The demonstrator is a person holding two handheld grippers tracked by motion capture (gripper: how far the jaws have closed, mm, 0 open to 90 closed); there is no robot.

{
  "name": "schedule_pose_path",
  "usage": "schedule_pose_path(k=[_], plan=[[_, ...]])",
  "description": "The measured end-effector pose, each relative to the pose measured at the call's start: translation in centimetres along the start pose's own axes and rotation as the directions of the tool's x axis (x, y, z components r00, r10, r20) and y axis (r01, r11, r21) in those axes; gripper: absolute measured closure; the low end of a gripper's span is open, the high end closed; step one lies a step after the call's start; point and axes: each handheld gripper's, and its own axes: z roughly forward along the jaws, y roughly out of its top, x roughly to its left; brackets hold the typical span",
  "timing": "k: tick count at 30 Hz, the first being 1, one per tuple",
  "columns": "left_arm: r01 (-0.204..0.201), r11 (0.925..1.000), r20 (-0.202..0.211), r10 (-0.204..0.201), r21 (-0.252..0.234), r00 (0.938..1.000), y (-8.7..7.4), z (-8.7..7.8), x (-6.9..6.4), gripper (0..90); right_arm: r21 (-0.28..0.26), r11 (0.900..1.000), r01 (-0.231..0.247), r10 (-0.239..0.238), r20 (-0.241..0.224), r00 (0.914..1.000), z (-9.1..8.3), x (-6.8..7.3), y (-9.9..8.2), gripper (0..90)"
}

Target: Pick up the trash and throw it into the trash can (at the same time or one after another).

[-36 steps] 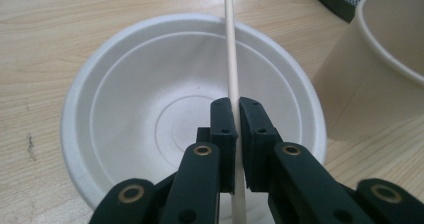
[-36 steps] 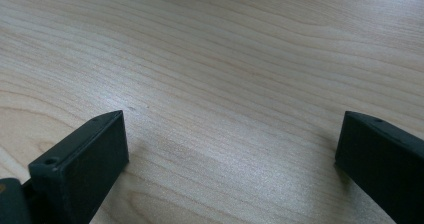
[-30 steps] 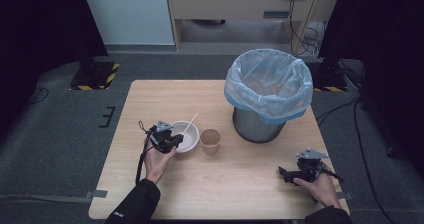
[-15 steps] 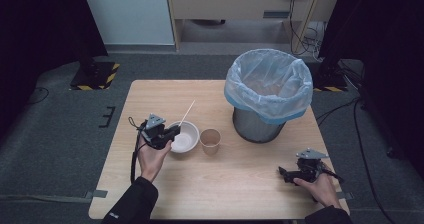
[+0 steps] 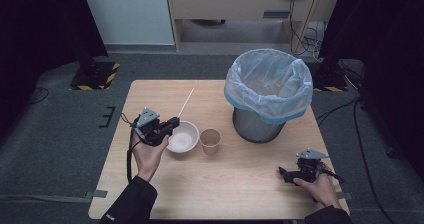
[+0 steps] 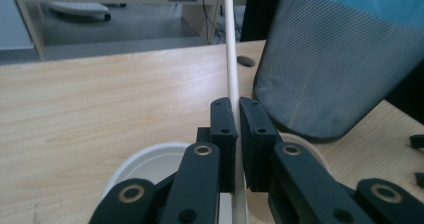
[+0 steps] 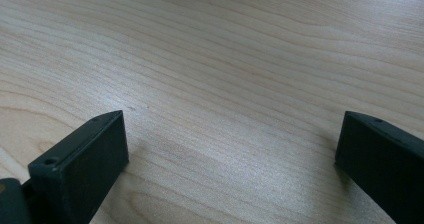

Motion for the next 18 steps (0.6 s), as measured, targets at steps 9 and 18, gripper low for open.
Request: schedule_pose_path(k=[9, 18], plan=[[-0.019, 0.9969, 0.033, 0.021, -0.077, 0.9992, 1.8, -1.3, -1.4, 85.3, 0.0, 1.0, 0.001, -0.001, 0.0, 1.0, 0.0, 0.0, 0.0, 0.7], [-0.03, 0.9884, 0.058, 0.039, -0.149, 0.9976, 3.8, -2.2, -2.5, 85.3, 0.0, 1.0, 0.0, 0.0, 0.0, 1.0, 0.0, 0.0, 0.0, 0.7]])
